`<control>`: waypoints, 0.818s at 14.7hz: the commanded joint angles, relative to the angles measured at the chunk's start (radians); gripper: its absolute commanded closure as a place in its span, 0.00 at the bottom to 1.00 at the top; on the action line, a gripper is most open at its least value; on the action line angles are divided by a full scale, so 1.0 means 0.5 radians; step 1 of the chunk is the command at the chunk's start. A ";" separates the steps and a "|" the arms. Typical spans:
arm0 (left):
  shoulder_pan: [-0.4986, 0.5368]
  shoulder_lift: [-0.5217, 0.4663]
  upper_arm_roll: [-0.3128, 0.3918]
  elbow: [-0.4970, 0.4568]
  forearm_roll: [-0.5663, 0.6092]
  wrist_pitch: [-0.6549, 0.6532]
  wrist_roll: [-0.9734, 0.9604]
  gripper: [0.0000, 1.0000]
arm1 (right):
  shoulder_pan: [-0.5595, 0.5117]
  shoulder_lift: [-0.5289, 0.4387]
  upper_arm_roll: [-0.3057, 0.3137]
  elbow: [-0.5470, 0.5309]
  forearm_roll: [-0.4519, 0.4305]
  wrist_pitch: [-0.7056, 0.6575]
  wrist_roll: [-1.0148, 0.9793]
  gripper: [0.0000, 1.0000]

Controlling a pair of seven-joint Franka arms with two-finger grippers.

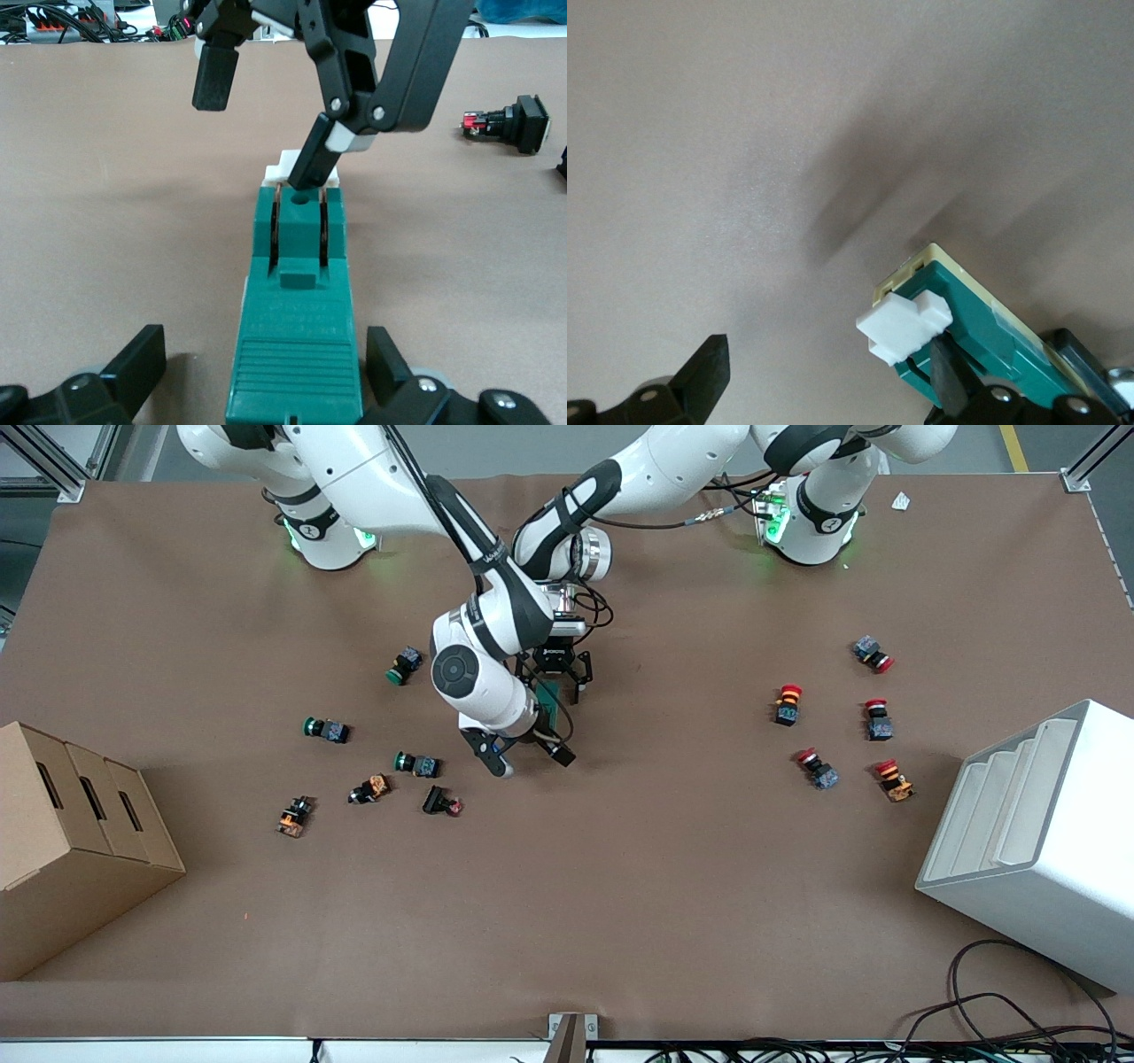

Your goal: Close load switch with both arms

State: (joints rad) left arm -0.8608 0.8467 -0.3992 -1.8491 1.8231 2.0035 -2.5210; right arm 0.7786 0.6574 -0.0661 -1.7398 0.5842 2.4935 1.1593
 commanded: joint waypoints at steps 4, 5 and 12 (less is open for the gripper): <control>0.025 0.022 0.007 0.063 -0.099 -0.016 0.029 0.01 | -0.143 0.084 -0.073 0.209 -0.125 -0.099 -0.039 0.00; 0.019 -0.009 0.001 0.066 -0.179 -0.016 0.047 0.01 | -0.216 0.072 -0.076 0.270 -0.213 -0.233 -0.063 0.00; 0.028 -0.297 -0.110 0.216 -0.961 -0.019 0.329 0.00 | -0.744 -0.280 -0.183 0.356 -0.465 -1.093 -1.105 0.00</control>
State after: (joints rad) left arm -0.8538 0.7623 -0.4489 -1.7522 1.4524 1.9999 -2.4344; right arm 0.4561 0.5967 -0.1378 -1.5279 0.4138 2.0316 0.7467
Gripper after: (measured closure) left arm 0.000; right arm 0.000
